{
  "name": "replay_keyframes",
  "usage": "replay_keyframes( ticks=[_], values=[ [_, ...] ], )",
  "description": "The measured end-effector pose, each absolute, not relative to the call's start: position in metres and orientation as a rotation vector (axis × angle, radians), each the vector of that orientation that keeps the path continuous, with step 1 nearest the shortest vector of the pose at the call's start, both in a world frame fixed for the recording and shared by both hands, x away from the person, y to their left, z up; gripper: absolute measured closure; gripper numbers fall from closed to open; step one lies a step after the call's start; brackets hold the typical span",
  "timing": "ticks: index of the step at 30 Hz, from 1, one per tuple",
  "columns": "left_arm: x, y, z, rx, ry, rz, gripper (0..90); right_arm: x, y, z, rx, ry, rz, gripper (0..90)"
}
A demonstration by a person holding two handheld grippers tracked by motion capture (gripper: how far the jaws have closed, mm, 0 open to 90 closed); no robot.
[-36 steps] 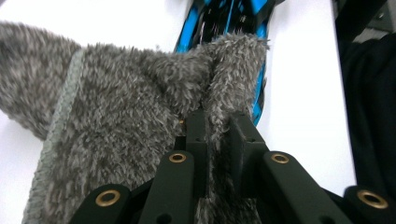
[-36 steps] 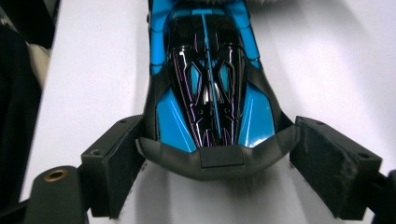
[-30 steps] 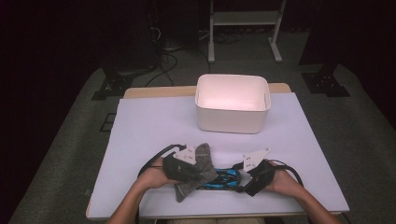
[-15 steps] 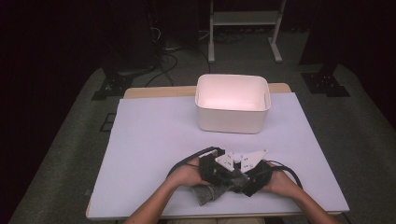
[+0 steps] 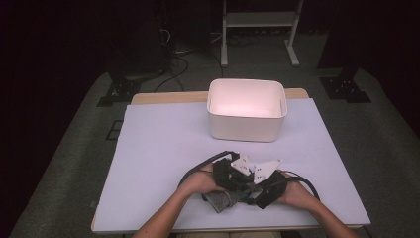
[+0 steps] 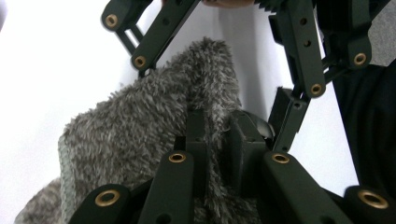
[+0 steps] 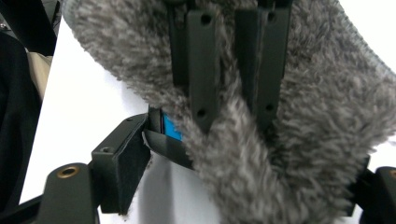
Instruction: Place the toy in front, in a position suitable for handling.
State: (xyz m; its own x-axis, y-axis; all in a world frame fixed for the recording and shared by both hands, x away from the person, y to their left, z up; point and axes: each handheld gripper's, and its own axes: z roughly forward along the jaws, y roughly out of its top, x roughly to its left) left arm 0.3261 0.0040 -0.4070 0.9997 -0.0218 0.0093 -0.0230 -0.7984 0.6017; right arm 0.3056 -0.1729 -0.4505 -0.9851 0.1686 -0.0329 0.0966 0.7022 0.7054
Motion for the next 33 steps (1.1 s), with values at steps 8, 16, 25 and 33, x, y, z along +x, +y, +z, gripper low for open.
replay_keyframes(
  ticks=[8,16,25,33],
  values=[
    [0.331,0.043,-0.401,2.495,0.054,0.025,79.8,0.305,-0.170,-0.451,0.208,2.801,1.146,22.8],
    [0.338,0.076,-0.403,2.536,0.132,0.040,79.7,0.305,-0.171,-0.451,0.194,2.800,1.136,22.8],
    [0.341,0.051,-0.401,2.496,0.081,-0.010,79.8,0.305,-0.171,-0.451,0.198,2.803,1.141,22.8],
    [0.332,0.005,-0.405,2.510,-0.056,-0.057,79.8,0.304,-0.170,-0.450,0.218,2.816,1.142,22.8]
  ],
)
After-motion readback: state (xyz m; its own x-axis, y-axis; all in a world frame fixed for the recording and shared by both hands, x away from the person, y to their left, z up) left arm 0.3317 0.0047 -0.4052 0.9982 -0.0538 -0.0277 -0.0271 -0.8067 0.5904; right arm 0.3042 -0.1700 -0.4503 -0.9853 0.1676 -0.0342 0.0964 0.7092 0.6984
